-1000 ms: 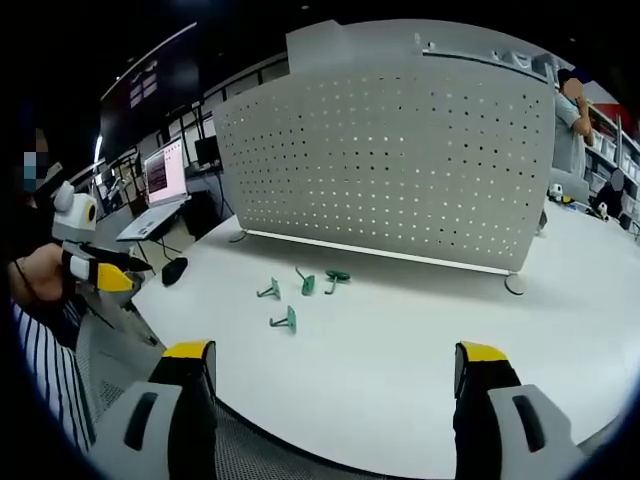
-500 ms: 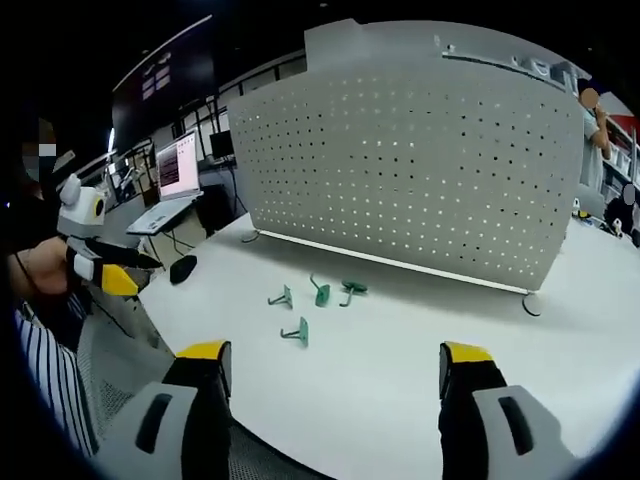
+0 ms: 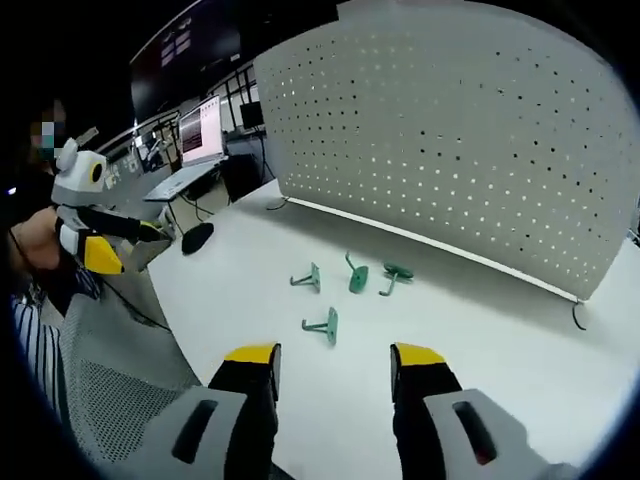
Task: Insert the hook assembly into the mounting plate slot until the hook locks in place.
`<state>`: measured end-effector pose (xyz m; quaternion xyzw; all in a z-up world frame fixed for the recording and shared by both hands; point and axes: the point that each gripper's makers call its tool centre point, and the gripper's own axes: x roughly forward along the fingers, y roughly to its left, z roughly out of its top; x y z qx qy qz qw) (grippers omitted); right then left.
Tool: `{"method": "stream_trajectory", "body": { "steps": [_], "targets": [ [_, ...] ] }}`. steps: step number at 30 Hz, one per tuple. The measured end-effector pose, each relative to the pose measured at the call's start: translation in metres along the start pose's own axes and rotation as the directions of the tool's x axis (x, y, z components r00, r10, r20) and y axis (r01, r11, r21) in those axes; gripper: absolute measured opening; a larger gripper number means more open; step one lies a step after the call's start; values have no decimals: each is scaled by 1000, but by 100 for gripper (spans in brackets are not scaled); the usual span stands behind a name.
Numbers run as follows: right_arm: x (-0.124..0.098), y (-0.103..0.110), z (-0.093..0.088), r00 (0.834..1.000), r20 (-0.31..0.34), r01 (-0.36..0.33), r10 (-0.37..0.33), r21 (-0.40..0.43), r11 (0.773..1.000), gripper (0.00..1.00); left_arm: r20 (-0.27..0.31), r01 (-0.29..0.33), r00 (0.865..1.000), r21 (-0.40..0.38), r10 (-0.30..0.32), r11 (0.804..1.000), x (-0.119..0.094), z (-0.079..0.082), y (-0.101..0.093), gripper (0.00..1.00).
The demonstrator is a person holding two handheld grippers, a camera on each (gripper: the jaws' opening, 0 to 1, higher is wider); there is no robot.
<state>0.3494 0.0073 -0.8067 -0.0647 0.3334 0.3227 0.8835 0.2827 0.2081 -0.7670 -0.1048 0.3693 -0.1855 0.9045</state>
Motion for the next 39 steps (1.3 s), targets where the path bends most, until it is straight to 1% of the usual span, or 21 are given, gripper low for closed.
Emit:
{"method": "stream_trajectory", "body": {
  "steps": [3, 5, 8, 11, 13, 15, 16, 20, 26, 29, 39],
  "targets": [
    [15, 4, -4, 1000, -24, -17, 17, -5, 1000, 38, -13, 0, 1000, 3, 0, 1000, -1, -3, 1, 100],
    [24, 7, -7, 999, -46, -25, 23, -40, 999, 34, -11, 1, 1000, -1, -1, 1000, -3, -2, 1, 100],
    [36, 10, -10, 997, -61, -40, 37, -56, 998, 32, -15, 1, 1000, -4, -1, 1000, -2, -4, 1, 100],
    [49, 16, -16, 992, -105, -79, 70, -88, 993, 29, -18, 2, 1000, -7, -2, 1000, -2, -4, 0, 100],
    [55, 18, -20, 987, -137, -101, 88, -92, 991, 24, -20, 1, 1000, -5, -1, 1000, -2, -5, 0, 100],
    [63, 19, -21, 986, -144, -102, 86, -115, 988, 22, -17, 1, 1000, -7, -1, 1000, -3, -5, 0, 100],
    [67, 19, -23, 984, -159, -105, 84, -133, 986, 22, -16, -1, 1000, -11, 1, 1000, -4, -5, 1, 100],
    [78, 16, -26, 981, -181, -103, 75, -155, 982, 19, -17, -9, 1000, -21, 9, 1000, -5, -8, 4, 100],
    [88, 11, -28, 979, -195, -93, 61, -159, 983, 14, -27, -19, 999, -32, 18, 999, -7, -13, 7, 100],
    [92, 9, -31, 976, -212, -92, 57, -158, 983, 13, -27, -25, 999, -37, 24, 999, -8, -13, 9, 100],
    [100, 3, -33, 973, -226, -81, 44, -156, 984, 5, -29, -30, 999, -36, 29, 999, -8, -11, 12, 100]
  ]
}}
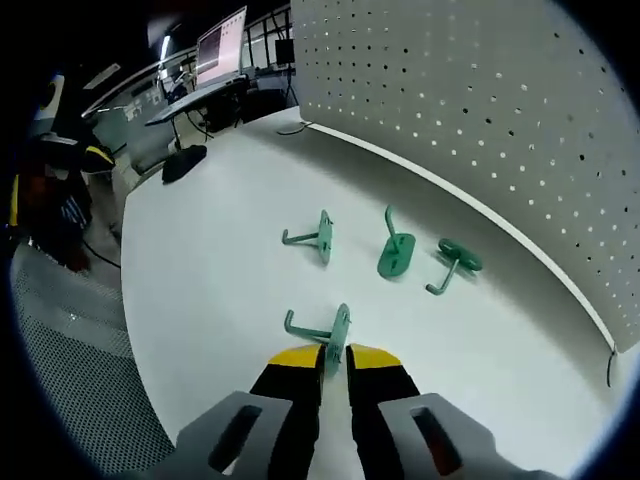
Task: Insert the hook assembly into the mounting plate slot until the hook locks in place.
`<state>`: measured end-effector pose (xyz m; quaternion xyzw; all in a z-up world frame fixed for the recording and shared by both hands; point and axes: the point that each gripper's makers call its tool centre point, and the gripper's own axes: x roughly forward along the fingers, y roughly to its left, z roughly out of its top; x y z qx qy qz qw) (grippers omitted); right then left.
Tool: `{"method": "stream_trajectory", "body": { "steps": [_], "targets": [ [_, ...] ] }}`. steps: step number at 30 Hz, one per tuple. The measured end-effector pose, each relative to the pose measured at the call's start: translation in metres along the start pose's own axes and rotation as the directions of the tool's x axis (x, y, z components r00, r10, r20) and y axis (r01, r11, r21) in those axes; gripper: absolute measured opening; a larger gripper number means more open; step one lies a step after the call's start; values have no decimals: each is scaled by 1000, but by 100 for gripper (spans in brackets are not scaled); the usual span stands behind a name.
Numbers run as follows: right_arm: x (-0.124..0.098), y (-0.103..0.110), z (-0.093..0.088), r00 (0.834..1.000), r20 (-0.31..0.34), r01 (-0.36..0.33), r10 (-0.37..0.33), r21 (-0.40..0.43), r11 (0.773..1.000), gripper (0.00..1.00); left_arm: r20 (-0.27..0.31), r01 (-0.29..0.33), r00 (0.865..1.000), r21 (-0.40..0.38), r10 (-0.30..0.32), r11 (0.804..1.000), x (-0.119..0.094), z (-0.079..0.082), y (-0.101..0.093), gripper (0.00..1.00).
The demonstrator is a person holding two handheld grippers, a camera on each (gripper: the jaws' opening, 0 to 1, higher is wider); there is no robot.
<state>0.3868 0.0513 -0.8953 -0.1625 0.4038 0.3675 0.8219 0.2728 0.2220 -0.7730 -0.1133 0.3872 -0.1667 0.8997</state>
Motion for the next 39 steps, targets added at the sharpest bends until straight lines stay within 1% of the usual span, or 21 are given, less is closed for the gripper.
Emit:
{"method": "stream_trajectory", "body": {
  "steps": [1, 8, 12, 13, 21, 27, 30, 33, 36, 39],
  "targets": [
    [0, 0, 0, 1000, -1, 1, -1, -1, 1000, 4, 0, 0, 1000, 0, 0, 1000, 0, 0, 0, 100],
    [0, -3, 0, 1000, 1, 12, -12, -13, 1000, 3, -4, 7, 1000, 3, -7, 1000, 3, 1, -3, 100],
    [1, -1, 0, 1000, 10, 1, -1, -3, 1000, 1, -4, 12, 1000, 5, -12, 1000, 4, 3, -5, 100],
    [2, 0, -1, 1000, 4, -2, 2, -7, 1000, 1, -4, 16, 1000, 3, -15, 1000, 5, 3, -6, 100],
    [-1, -3, 1, 1000, 16, 20, -20, -7, 1000, 1, 5, 29, 1000, 5, -29, 1000, 5, 11, -10, 100],
    [-10, -11, 15, 998, 56, 38, -39, 23, 999, 0, 26, 25, 999, 5, -25, 1000, 4, 19, -10, 100],
    [-15, -14, 23, 995, 82, 50, -52, 30, 998, 0, 30, 36, 999, 4, -36, 999, 5, 22, -14, 100],
    [-20, -14, 31, 993, 102, 53, -57, 40, 998, 0, 38, 39, 998, 7, -39, 999, 6, 26, -16, 100],
    [-26, -13, 38, 991, 122, 48, -53, 44, 998, 0, 48, 25, 999, 1, -25, 1000, 7, 31, -15, 100],
    [-33, -13, 44, 988, 142, 57, -62, 39, 998, 0, 63, 42, 997, -19, -41, 999, 7, 36, -18, 100]
  ]
}}
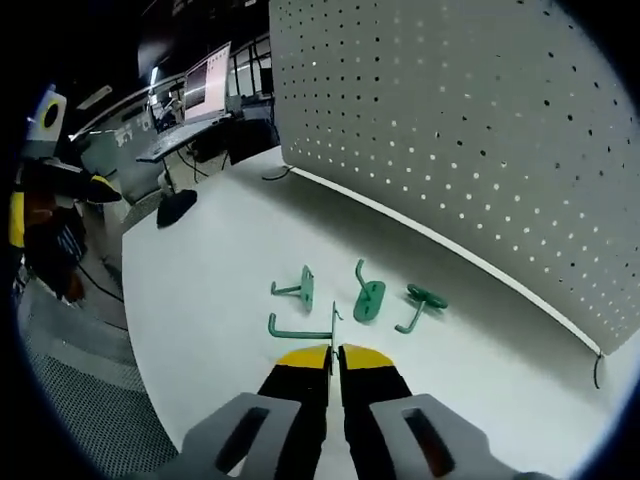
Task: Insert the hook assembly into the mounting plate slot until the hook locks in place.
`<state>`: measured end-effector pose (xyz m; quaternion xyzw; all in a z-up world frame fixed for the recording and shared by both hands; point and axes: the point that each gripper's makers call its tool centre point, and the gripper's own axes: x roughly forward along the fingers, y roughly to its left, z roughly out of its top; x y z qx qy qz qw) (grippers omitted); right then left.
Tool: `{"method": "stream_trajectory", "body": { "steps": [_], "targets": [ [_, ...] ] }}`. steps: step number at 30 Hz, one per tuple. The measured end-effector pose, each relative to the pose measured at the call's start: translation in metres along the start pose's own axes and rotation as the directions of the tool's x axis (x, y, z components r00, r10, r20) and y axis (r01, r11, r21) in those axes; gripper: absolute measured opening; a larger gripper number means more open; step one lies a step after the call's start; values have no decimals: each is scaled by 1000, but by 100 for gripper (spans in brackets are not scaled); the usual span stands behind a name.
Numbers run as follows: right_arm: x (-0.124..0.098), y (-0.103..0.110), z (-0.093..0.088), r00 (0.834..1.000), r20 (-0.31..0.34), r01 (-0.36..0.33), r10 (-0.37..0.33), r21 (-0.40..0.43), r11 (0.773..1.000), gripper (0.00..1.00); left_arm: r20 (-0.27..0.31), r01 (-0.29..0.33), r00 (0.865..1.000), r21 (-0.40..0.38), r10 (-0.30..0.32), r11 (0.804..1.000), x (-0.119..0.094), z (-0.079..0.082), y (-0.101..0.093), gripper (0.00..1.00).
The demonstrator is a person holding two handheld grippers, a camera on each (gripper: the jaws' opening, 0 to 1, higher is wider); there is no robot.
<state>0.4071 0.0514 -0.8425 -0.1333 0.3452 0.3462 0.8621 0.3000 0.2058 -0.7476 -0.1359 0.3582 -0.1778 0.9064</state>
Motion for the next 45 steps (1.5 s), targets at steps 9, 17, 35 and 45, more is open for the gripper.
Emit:
{"method": "stream_trajectory", "body": {
  "steps": [9, 17, 35, 45],
  "targets": [
    [-20, 0, 26, 997, 76, 16, -17, 24, 1000, 0, 45, 22, 999, -14, -22, 1000, -3, 21, -7, 100],
    [-40, 11, 48, 987, 158, 12, -21, 54, 998, 0, 84, 64, 995, -45, -60, 997, -1, 36, -17, 100],
    [-85, 46, 89, 933, 361, -51, -9, 156, 986, 0, 112, 197, 976, -99, -186, 975, 17, 57, -61, 88],
    [-102, 61, 105, 897, 442, -123, 26, 192, 974, 0, 117, 281, 956, -119, -268, 952, 23, 65, -79, 73]
  ]
}}
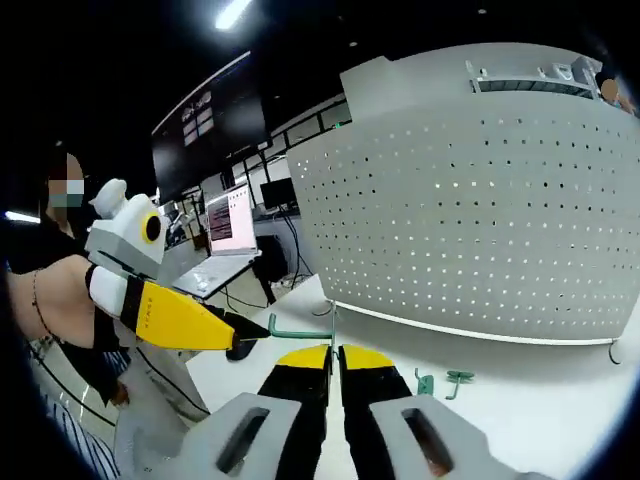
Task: Insert the hook assembly into the mounting plate slot until the hook locks in place.
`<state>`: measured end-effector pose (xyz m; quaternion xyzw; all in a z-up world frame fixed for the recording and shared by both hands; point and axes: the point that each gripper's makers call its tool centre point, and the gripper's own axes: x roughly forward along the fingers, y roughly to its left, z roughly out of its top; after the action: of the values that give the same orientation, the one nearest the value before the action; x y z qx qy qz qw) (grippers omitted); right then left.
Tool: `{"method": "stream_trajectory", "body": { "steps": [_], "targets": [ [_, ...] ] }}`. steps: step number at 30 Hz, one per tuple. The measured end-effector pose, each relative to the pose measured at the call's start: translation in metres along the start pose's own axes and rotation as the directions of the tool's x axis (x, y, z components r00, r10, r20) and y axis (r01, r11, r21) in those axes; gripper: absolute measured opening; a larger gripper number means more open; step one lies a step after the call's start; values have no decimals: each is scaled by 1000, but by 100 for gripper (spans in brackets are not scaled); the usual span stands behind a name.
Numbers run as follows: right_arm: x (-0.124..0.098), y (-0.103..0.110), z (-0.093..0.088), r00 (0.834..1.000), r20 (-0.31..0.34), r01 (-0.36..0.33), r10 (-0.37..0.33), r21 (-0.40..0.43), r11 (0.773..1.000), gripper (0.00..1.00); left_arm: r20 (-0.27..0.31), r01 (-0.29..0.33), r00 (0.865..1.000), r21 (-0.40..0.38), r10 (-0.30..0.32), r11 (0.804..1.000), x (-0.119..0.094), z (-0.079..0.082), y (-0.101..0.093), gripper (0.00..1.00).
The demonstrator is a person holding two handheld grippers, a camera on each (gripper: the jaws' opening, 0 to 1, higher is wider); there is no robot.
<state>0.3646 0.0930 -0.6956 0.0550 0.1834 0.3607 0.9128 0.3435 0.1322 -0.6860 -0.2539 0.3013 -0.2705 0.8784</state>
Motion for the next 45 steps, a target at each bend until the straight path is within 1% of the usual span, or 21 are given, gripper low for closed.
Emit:
{"method": "stream_trajectory", "body": {
  "steps": [1, 8, 10, 16, 20, 24, 32, 38, 42, 45],
  "targets": [
    [-1, 2, 0, 1000, 7, -6, 6, 11, 1000, 0, 7, 15, 1000, -14, -15, 1000, 1, 2, -2, 72],
    [-7, 7, 2, 999, 41, -6, 4, 63, 998, 0, -1, 42, 999, -20, -42, 999, 4, 0, -10, 60],
    [-8, 7, 4, 999, 48, -7, 4, 69, 998, 0, -5, 57, 998, -26, -57, 998, 5, -2, -14, 55],
    [-10, 10, 8, 998, 64, -15, 9, 90, 996, 0, 9, 101, 995, -58, -101, 993, 8, 0, -24, 40],
    [-11, 11, 12, 997, 79, -19, 12, 93, 995, 0, 18, 120, 993, -72, -119, 990, 9, 3, -27, 31],
    [-11, 10, 14, 996, 86, -21, 13, 96, 995, 0, 28, 122, 992, -69, -120, 990, 9, 6, -27, 22],
    [-11, 12, 16, 995, 94, -27, 18, 98, 995, 0, 46, 137, 990, -107, -133, 985, 10, 8, -29, 16],
    [-12, 13, 17, 994, 103, -32, 23, 93, 995, 0, 68, 152, 987, -153, -143, 976, 12, 11, -32, 13],
    [-12, 14, 18, 994, 110, -33, 23, 90, 995, 0, 64, 155, 987, -155, -147, 976, 14, 11, -33, 10],
    [-12, 16, 20, 993, 118, -34, 24, 86, 996, 0, 71, 157, 986, -163, -147, 974, 14, 12, -33, 8]
  ]
}}
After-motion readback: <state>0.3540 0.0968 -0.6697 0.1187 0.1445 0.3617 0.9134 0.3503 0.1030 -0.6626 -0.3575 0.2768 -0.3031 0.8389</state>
